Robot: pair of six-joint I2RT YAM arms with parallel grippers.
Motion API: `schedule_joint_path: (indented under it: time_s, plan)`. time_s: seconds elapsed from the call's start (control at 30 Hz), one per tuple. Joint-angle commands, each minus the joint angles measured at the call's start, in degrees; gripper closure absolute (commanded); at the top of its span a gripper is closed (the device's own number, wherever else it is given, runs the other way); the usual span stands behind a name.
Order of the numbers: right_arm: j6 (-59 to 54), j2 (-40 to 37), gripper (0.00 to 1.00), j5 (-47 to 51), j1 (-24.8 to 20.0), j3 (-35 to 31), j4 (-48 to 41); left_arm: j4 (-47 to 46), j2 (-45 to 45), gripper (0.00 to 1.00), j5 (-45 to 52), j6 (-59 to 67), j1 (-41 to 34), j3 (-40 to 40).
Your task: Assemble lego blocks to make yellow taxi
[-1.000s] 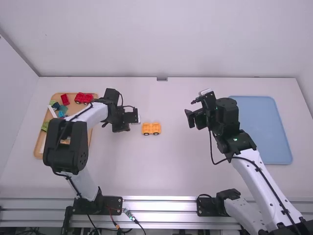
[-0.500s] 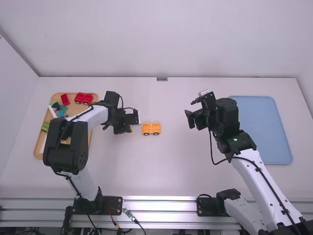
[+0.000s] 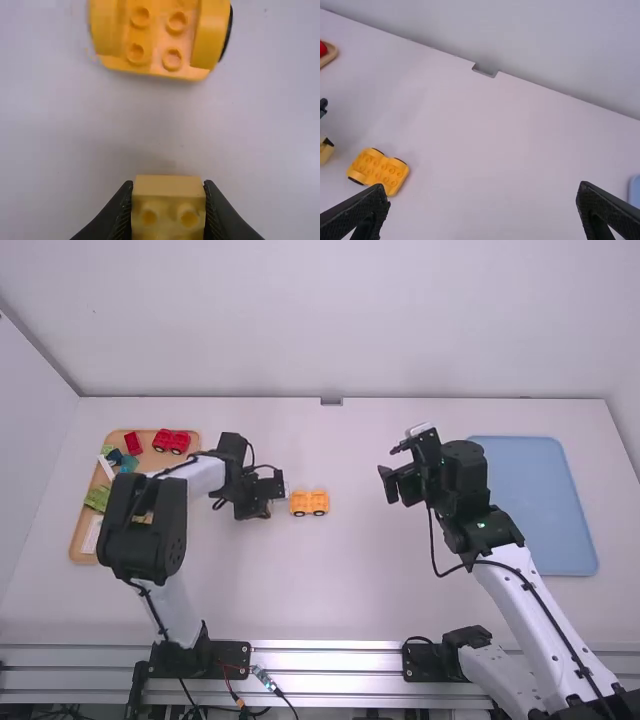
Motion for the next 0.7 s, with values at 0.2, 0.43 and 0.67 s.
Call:
schedule_joint_path:
  time_s: [0.2, 0.43, 0.67]
  plan:
    - [0.1, -0.9, 0.01, -0.2, 0.0, 1.6, -0.1, -2.8, 1.1, 0.88, 1.1, -0.4, 0.1, 3.0]
    - [0.1, -0.9, 0.01, -0.2, 0.0, 1.6, -0.2, 0.9, 1.1, 0.85, -0.4, -0.4, -0.2, 1.0]
    - [0.1, -0.9, 0.01, -0.2, 0.0, 1.6, -0.3, 1.9, 1.1, 0.81, -0.5, -0.6, -0.2, 0.1]
